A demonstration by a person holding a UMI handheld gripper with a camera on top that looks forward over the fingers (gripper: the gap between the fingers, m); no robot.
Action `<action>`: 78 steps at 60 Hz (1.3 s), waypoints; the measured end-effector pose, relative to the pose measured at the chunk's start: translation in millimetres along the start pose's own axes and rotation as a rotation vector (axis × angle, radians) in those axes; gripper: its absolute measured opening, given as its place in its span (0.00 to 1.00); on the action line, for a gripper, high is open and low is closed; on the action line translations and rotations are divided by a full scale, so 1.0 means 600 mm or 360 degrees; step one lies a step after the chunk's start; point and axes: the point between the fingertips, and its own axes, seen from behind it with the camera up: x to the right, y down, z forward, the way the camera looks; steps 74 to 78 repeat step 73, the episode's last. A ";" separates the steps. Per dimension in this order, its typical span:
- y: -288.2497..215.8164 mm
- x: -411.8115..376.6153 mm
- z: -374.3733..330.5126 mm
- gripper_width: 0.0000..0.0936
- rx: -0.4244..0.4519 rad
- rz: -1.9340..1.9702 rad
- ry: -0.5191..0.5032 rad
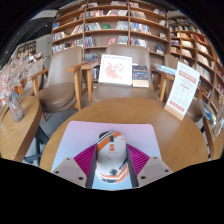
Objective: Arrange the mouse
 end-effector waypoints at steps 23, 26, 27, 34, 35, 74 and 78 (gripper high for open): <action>-0.022 0.016 -0.175 0.91 0.0114 0.0031 0.0030; -0.018 0.025 -0.225 0.91 0.0142 0.0035 0.0033; -0.016 0.027 -0.241 0.91 0.0153 0.0034 0.0035; 0.009 0.046 -0.348 0.91 0.0217 0.0036 0.0057; 0.015 0.049 -0.363 0.91 0.0224 0.0035 0.0057; 0.145 0.136 -0.604 0.91 0.0350 0.0016 0.0160; 0.145 0.136 -0.604 0.91 0.0350 0.0016 0.0160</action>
